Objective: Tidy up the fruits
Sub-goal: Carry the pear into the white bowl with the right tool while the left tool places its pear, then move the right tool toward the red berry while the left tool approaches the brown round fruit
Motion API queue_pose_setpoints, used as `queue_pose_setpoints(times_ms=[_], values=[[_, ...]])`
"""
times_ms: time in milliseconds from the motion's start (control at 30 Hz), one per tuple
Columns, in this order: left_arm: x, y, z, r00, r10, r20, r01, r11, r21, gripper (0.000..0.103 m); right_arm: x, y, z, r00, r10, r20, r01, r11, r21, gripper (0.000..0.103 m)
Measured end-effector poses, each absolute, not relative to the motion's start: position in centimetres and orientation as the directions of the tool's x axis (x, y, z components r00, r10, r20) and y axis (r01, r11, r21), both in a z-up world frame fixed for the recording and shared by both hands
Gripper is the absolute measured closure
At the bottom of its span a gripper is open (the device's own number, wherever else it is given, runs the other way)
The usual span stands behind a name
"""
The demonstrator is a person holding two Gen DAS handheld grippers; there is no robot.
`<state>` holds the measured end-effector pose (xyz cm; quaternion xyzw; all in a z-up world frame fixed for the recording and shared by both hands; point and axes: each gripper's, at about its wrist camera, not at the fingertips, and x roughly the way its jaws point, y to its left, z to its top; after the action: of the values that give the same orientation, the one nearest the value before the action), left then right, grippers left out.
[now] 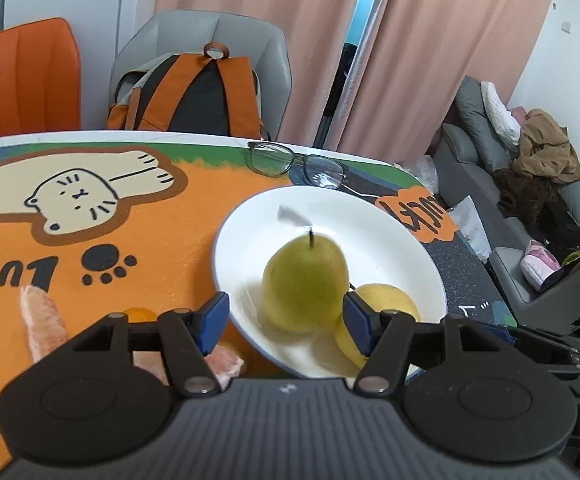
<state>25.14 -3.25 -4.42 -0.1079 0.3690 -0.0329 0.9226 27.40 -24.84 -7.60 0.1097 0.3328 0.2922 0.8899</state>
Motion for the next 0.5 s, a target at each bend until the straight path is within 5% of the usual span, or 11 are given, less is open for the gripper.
queue_pose_setpoints(times_ms=[500], values=[[20.2, -1.7, -2.8, 0.742, -0.092, -0.664, -0.067, 0.976, -0.209, 0.025, 24.3, -25.6, -6.8, 0.624, 0.585, -0.518, -0.429, 0.811, 0.398, 0.038]])
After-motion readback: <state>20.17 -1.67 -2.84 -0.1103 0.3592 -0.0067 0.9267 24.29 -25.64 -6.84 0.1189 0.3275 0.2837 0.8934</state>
